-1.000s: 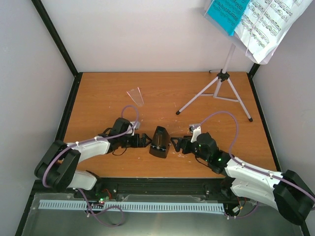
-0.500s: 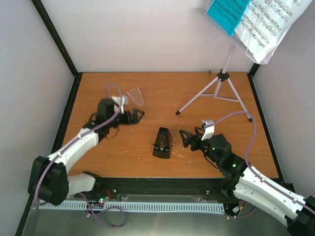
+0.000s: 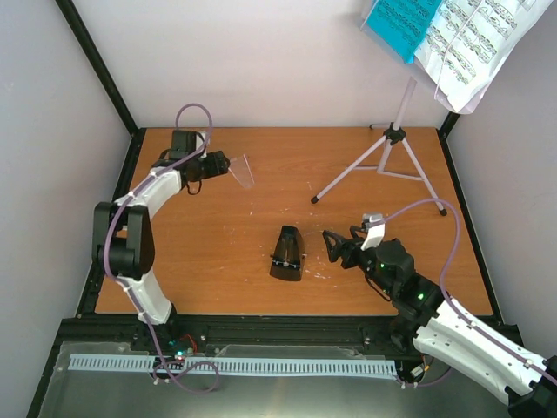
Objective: Pack up the instrument practice props
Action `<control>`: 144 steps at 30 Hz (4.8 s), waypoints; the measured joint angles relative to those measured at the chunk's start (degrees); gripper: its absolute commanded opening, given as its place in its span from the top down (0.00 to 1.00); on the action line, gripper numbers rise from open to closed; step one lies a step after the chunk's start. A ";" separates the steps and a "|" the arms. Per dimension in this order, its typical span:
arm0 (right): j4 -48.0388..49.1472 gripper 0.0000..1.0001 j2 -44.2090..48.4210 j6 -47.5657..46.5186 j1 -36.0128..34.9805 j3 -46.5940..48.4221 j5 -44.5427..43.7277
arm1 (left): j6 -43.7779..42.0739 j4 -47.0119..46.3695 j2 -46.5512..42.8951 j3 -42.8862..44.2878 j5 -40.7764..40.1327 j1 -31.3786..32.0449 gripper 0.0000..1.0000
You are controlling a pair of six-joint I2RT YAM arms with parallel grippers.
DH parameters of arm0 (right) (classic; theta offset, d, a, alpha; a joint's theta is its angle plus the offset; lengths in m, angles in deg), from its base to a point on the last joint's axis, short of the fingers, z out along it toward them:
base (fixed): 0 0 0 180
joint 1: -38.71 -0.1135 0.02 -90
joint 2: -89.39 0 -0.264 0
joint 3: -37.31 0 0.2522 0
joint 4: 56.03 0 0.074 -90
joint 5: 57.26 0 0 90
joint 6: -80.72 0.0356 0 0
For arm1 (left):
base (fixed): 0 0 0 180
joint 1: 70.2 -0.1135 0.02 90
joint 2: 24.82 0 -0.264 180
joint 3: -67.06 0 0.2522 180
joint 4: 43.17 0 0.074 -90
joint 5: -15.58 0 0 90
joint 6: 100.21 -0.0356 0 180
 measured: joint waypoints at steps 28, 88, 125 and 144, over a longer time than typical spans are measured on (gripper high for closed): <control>-2.21 0.07 5.79 3.37 0.00 -2.54 1.05 | 3.89 -1.90 -7.91 -7.48 -2.01 1.70 0.23; -1.36 0.02 -22.16 -3.56 3.02 13.29 5.97 | -19.15 11.58 30.82 27.96 23.74 -10.64 0.39; 0.46 0.04 -31.56 -6.75 3.10 19.08 17.84 | -40.30 16.72 48.39 58.93 15.69 -12.04 0.37; 1.42 0.05 -35.23 -5.64 3.10 20.92 17.90 | -49.20 17.00 49.22 58.14 21.68 -11.28 0.41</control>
